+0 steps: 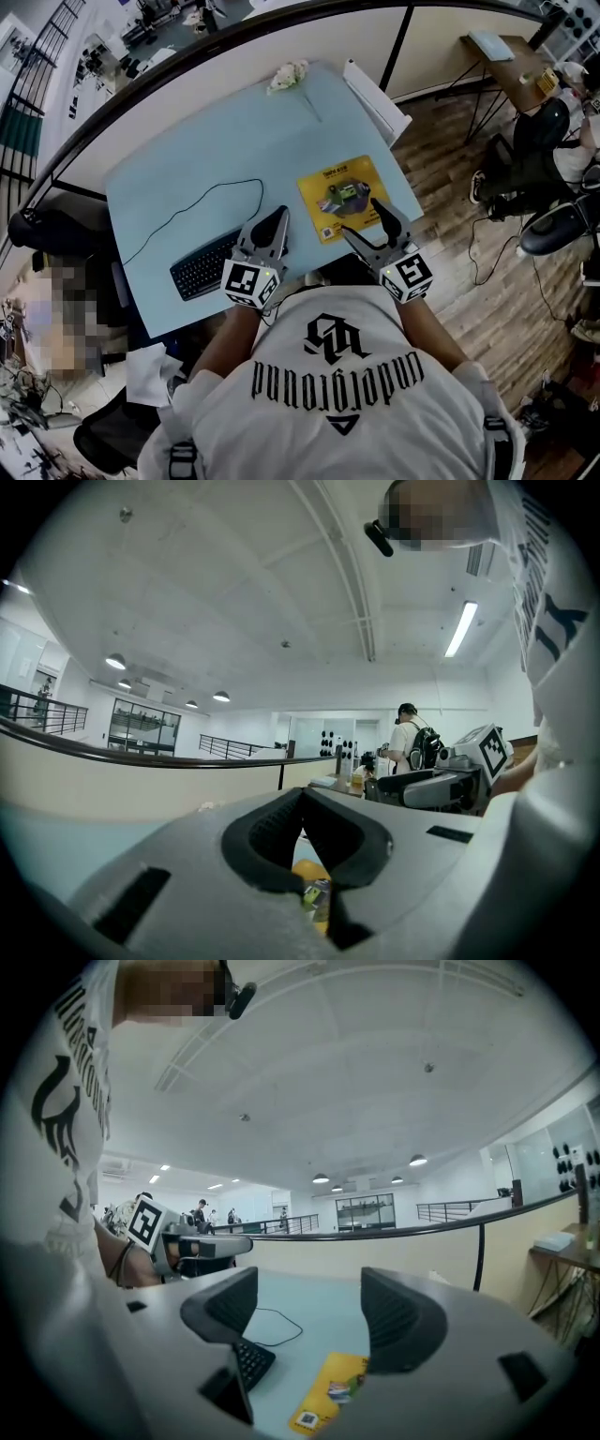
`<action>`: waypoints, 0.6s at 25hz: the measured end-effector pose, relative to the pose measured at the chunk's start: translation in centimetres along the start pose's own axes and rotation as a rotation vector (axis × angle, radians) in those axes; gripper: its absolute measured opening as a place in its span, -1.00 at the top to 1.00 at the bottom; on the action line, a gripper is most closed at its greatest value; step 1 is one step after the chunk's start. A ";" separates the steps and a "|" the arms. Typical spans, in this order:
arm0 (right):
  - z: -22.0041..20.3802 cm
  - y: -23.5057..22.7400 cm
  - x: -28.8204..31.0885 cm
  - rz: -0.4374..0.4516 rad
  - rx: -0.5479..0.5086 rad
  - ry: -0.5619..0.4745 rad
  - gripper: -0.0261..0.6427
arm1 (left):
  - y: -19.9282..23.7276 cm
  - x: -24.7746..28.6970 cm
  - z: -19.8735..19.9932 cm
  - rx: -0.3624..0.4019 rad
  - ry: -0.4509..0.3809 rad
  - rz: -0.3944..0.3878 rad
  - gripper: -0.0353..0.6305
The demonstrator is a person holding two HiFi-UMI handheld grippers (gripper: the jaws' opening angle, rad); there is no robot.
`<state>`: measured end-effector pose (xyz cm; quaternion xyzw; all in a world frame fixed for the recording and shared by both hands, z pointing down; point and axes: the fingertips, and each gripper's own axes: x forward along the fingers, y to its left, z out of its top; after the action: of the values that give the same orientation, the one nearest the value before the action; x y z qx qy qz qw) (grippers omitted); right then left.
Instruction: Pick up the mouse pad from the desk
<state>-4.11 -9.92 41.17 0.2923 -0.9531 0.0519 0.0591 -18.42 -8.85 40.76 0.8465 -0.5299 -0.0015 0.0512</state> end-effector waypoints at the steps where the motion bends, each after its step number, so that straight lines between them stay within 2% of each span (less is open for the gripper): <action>1: -0.2 0.1 0.2 0.005 0.005 0.004 -0.07 | 0.2 0.0 -0.1 0.001 0.000 0.006 0.87; 15: -1.3 -3.0 3.8 0.069 -0.002 0.045 -0.07 | 2.6 2.6 -1.4 0.000 0.042 0.059 0.87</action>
<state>-5.46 -14.28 43.17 0.2580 -0.9611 0.0594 0.0788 -19.53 -12.22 42.52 0.8304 -0.5534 0.0178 0.0623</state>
